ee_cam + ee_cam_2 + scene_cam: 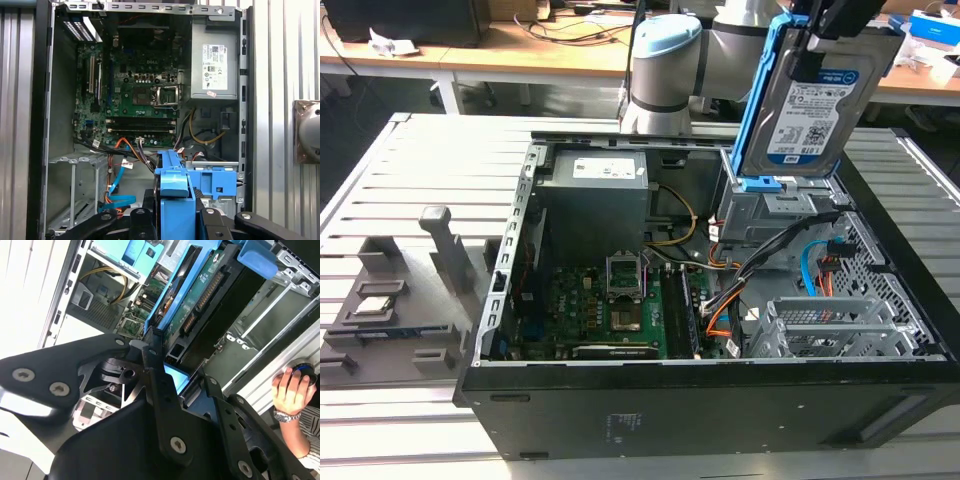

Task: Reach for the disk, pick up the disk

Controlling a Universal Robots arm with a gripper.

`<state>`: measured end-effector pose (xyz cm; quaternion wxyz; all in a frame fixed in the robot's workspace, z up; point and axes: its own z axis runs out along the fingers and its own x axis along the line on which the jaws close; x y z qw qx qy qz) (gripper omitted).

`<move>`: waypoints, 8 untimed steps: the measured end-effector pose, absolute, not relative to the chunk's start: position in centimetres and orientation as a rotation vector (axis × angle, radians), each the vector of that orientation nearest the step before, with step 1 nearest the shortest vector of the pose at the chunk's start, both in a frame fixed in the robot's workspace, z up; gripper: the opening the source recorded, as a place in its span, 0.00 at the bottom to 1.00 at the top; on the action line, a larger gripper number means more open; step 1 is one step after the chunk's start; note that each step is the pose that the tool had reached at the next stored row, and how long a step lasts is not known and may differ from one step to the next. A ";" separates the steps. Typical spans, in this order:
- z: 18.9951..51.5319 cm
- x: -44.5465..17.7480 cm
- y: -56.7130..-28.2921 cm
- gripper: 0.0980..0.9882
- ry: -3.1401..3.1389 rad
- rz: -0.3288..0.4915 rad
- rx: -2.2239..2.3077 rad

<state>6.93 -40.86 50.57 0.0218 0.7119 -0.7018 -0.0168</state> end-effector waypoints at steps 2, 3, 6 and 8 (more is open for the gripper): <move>50.6 6.9 -41.1 0.30 -2.174 -0.052 2.206; 50.6 6.9 -41.2 0.30 -2.174 -0.052 2.206; 50.6 6.9 -41.5 0.30 -2.174 -0.052 2.206; 50.6 6.9 -41.8 0.30 -2.175 -0.052 2.206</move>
